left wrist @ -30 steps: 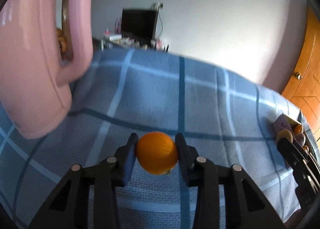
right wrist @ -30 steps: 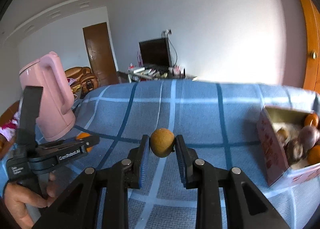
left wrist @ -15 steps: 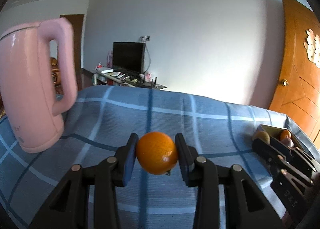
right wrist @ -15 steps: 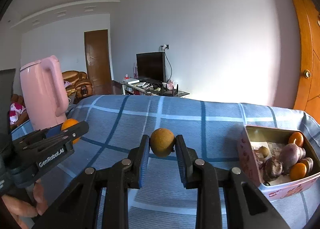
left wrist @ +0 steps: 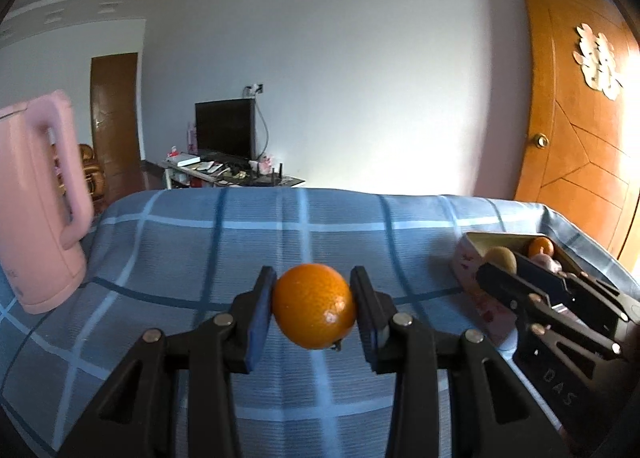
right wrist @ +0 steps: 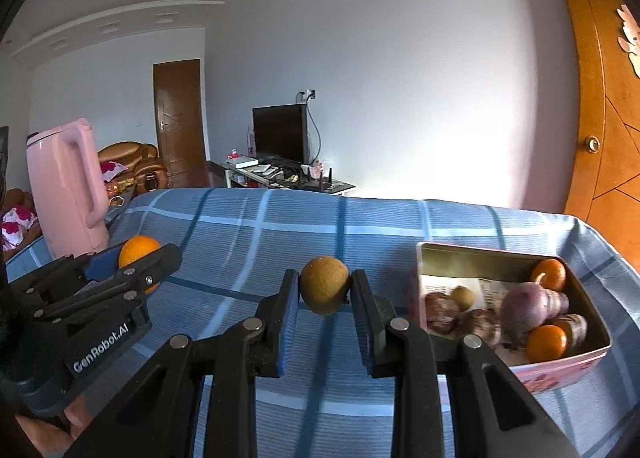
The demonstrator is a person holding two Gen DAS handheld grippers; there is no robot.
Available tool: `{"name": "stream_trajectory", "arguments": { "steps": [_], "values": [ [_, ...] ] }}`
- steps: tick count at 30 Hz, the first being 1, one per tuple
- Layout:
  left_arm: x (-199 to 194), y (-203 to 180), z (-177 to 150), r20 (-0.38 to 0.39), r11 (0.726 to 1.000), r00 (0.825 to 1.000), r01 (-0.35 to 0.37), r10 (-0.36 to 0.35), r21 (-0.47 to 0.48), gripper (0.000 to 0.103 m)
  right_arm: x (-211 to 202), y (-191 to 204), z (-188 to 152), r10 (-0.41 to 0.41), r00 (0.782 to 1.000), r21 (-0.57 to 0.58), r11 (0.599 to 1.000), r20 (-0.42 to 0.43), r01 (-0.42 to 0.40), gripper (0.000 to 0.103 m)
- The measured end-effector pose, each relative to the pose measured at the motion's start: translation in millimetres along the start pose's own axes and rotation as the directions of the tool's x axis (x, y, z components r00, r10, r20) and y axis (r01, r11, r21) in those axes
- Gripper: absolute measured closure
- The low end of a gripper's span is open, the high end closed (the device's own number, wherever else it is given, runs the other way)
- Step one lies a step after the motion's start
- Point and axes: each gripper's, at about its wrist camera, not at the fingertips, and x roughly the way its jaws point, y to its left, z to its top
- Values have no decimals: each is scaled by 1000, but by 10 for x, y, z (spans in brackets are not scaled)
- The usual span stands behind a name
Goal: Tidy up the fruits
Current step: 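Carry the small orange in the left tool while the right tool carries the yellow fruit to the tin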
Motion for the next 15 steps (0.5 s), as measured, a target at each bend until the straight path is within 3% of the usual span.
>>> {"name": "stream_trajectory", "arguments": {
  "steps": [15],
  "values": [
    [76, -838, 18, 15, 992, 993, 113, -114, 52, 63, -116, -717, -23, -68, 998, -2, 998, 9, 68, 75]
  ]
}}
